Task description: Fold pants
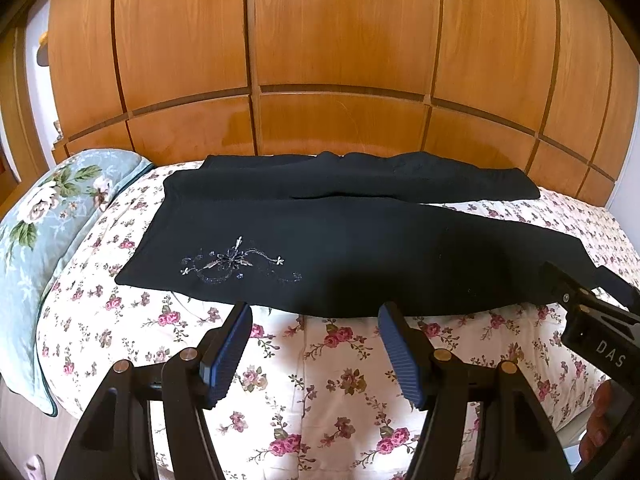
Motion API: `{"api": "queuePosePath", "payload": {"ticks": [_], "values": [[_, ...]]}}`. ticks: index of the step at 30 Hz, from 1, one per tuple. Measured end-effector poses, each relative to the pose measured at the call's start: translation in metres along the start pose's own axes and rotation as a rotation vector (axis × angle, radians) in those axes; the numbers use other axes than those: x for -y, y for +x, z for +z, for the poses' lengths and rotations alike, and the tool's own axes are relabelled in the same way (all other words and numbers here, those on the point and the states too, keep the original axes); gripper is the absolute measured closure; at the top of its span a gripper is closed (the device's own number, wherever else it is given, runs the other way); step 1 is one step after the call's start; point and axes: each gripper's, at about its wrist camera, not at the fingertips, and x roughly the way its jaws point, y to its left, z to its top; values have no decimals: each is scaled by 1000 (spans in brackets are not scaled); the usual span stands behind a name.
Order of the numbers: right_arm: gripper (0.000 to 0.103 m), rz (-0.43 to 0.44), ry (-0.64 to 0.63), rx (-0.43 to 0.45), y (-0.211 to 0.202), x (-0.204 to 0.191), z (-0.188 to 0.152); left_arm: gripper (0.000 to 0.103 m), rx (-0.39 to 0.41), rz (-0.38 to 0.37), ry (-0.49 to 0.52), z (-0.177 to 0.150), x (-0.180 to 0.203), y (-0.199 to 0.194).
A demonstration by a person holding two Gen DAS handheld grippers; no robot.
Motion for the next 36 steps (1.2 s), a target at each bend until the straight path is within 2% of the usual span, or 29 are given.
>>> {"api": "queuePosePath", "payload": {"ticks": [36], "values": [[0,1,-3,-26,11,-2,0,36,-30,5,6,-3,-1,14]]}}
